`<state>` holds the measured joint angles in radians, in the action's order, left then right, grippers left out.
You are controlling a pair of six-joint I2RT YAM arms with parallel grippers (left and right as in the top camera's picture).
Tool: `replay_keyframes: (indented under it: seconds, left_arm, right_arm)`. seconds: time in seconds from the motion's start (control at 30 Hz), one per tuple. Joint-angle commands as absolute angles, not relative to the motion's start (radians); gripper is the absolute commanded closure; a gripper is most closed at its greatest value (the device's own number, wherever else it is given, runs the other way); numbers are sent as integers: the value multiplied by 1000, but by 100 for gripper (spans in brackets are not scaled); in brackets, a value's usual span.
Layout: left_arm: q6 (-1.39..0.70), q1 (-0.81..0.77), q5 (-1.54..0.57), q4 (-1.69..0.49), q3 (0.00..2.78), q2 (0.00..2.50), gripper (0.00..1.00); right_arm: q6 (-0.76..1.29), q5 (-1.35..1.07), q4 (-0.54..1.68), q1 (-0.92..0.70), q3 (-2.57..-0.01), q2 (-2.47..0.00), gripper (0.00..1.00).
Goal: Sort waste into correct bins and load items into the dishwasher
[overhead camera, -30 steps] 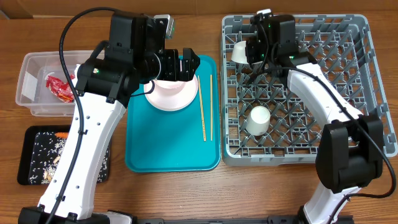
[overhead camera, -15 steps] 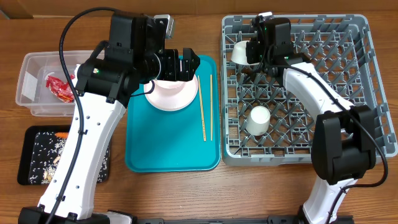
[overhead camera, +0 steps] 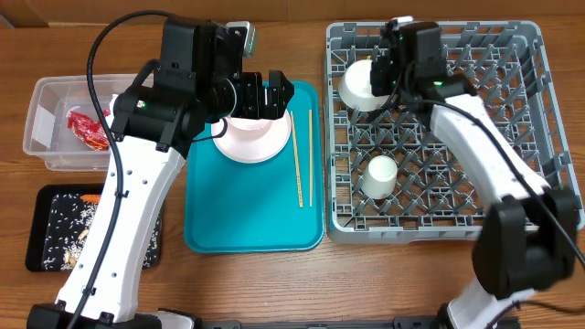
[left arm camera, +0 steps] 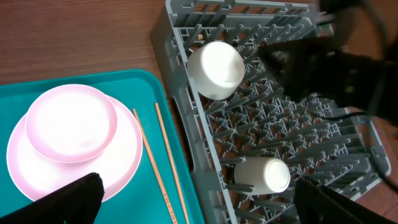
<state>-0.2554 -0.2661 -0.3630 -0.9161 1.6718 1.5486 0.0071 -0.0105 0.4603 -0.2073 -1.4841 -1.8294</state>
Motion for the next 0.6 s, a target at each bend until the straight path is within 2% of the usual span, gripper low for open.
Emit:
replay_keyframes:
  seconds: [0.0, 0.13, 0.23, 0.37, 0.5, 0.57]
  left_arm:
    - [-243, -262, -356, -915, 1691, 1536, 0]
    - [-243, -262, -356, -915, 1691, 1536, 0]
    - [-243, -262, -356, -915, 1691, 1536, 0]
    - [-243, -262, -356, -915, 1691, 1536, 0]
    - [-243, -262, -356, -915, 1691, 1536, 0]
    - [-243, -262, -356, -915, 1691, 1536, 0]
  right_arm:
    - [109, -25, 507, -208, -1501, -1674, 88]
    - [241, -155, 615, -208, -1501, -1604, 75]
    - [267, -262, 710, -208, -1500, -1594, 71]
    - [266, -264, 830, -208, -1498, -1596, 68]
    - [266, -264, 903, -208, -1498, -1596, 46]
    - [266, -264, 937, -208, -1498, -1596, 44]
